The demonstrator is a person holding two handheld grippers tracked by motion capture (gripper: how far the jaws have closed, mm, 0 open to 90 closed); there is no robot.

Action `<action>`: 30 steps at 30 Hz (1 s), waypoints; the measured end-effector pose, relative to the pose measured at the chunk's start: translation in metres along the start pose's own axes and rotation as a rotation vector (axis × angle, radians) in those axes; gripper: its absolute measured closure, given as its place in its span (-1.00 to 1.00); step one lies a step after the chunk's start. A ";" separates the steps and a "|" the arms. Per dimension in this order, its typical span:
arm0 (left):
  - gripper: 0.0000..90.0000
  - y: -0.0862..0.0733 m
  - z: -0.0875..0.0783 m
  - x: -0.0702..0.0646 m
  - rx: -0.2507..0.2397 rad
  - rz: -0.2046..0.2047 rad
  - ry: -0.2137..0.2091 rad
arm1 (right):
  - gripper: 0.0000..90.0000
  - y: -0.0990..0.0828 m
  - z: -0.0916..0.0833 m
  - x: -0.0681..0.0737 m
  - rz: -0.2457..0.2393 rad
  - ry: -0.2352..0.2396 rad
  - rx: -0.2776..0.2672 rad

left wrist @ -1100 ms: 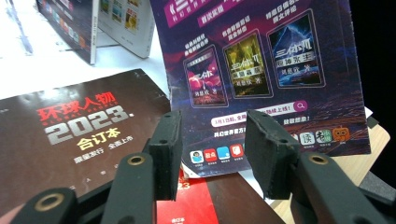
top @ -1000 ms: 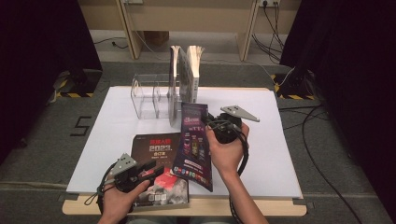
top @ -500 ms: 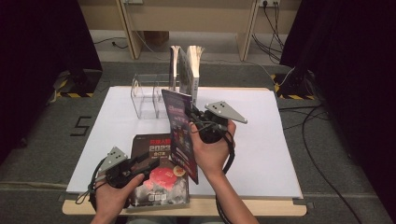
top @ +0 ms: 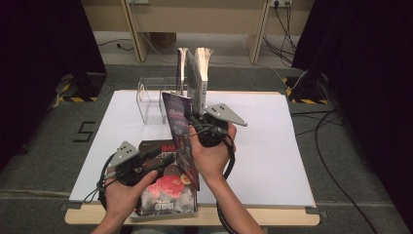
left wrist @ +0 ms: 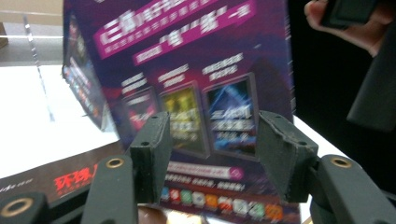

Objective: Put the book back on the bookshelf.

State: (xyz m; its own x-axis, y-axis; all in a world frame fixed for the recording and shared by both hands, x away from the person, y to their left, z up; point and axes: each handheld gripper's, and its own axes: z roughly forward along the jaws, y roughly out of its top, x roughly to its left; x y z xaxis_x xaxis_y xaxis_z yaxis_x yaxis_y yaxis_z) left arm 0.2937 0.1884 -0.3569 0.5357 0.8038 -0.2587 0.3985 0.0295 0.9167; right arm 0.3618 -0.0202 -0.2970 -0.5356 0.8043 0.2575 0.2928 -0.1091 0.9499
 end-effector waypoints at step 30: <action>-0.13 0.031 0.046 -0.033 0.017 0.063 0.035 | 0.88 -0.002 0.005 0.008 -0.016 -0.023 0.004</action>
State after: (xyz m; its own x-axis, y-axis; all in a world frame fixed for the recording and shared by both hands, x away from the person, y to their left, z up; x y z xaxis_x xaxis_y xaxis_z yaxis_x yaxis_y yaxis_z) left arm 0.3224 0.1353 -0.3338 0.5342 0.8238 -0.1896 0.3777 -0.0319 0.9254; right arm 0.3612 -0.0110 -0.2975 -0.5223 0.8190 0.2376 0.2875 -0.0932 0.9532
